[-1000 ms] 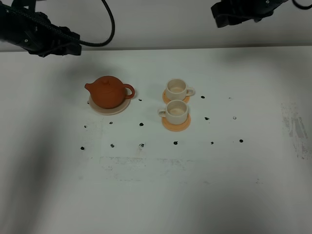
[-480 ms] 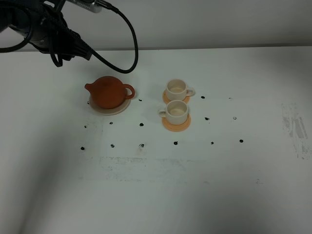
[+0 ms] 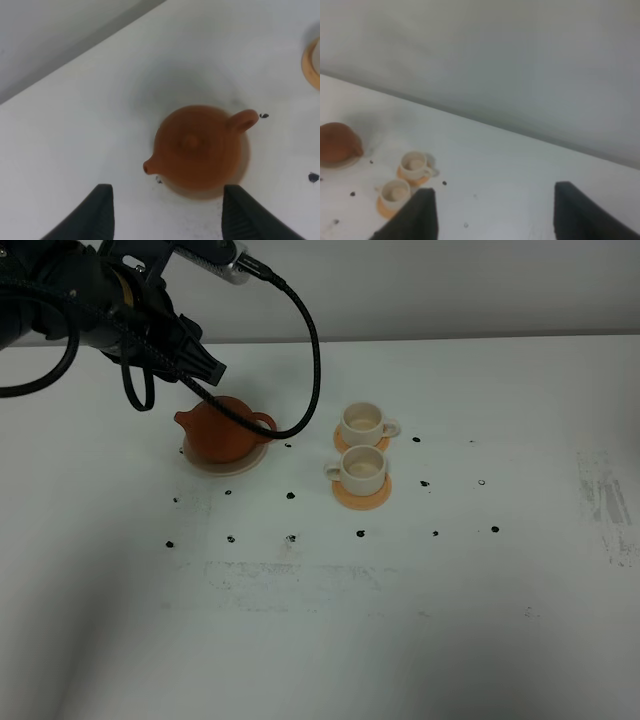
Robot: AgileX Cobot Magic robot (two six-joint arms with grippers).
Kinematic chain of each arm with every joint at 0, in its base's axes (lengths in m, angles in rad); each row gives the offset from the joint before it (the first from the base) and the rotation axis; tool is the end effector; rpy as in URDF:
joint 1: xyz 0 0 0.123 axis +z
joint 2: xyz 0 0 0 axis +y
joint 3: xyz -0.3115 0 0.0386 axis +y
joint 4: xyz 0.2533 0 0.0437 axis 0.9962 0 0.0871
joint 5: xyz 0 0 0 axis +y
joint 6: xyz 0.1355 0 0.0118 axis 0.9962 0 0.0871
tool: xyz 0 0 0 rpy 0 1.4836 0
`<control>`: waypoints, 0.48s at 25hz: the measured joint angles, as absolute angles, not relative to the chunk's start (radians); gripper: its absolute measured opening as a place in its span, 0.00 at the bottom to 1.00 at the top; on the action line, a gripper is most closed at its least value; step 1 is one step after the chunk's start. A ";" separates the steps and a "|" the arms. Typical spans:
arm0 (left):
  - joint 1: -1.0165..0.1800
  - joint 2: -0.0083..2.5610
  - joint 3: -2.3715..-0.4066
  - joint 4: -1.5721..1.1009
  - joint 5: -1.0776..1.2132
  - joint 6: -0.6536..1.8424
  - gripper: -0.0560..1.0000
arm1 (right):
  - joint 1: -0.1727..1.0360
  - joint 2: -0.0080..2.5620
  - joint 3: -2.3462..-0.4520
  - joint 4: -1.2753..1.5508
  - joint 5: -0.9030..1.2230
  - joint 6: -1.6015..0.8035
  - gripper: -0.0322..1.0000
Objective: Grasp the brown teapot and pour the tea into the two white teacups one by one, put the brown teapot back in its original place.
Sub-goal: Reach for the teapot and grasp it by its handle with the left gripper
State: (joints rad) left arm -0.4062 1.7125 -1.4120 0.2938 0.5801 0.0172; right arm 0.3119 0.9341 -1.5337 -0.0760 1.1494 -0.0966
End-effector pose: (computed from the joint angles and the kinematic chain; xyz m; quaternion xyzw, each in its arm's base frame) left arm 0.4064 -0.1513 0.2988 0.2734 0.8776 0.0459 0.3911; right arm 0.1473 0.0376 0.5150 -0.1674 0.8331 0.0191 0.5268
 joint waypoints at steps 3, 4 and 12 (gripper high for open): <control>-0.412 1.688 -1.344 0.345 0.498 0.018 0.51 | 0.312 0.824 -1.442 -0.075 1.152 -0.093 0.50; -0.414 1.684 -1.334 0.359 0.479 0.019 0.51 | 0.312 0.785 -1.406 -0.075 1.152 -0.090 0.49; -0.417 1.683 -1.324 0.367 0.426 0.097 0.51 | 0.312 0.461 -1.023 -0.072 1.103 -0.083 0.47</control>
